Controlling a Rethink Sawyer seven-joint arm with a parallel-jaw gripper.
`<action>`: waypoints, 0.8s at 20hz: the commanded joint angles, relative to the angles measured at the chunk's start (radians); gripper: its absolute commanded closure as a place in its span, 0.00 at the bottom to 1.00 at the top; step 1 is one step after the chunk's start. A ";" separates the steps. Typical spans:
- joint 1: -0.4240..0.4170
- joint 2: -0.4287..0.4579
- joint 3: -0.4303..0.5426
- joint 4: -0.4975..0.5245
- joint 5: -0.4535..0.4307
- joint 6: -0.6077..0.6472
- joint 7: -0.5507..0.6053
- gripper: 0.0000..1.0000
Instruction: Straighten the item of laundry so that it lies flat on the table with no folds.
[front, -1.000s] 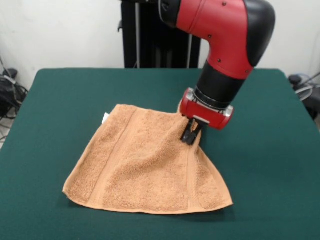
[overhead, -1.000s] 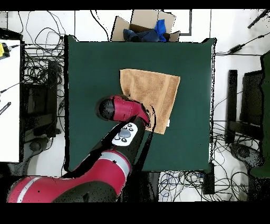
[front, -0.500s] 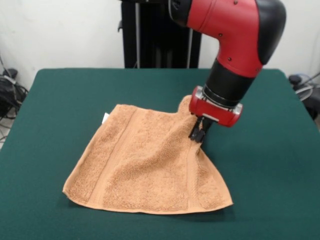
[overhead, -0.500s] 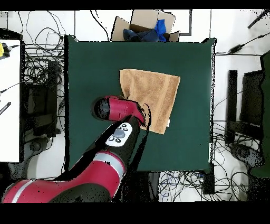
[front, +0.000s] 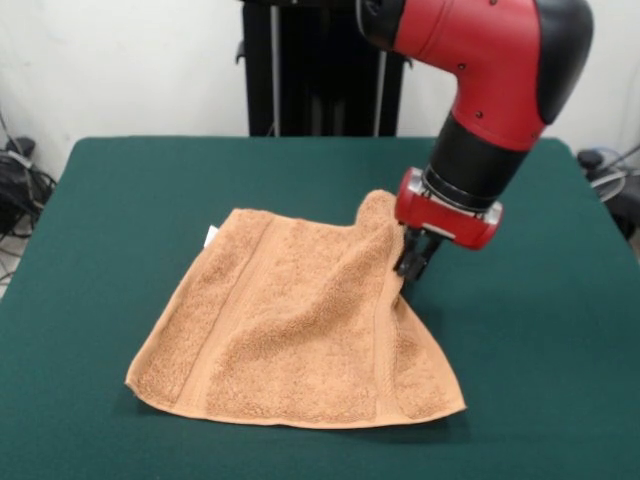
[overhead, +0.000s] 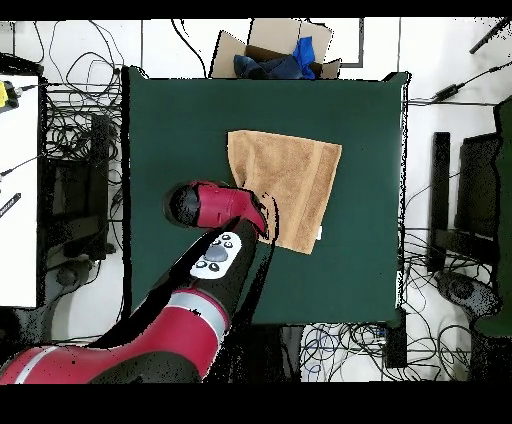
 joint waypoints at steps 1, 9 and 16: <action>0.007 0.016 0.088 -0.042 0.016 0.104 0.156 1.00; 0.012 0.049 0.080 -0.067 0.017 0.082 0.170 1.00; -0.005 0.056 0.083 -0.084 0.011 0.078 0.157 1.00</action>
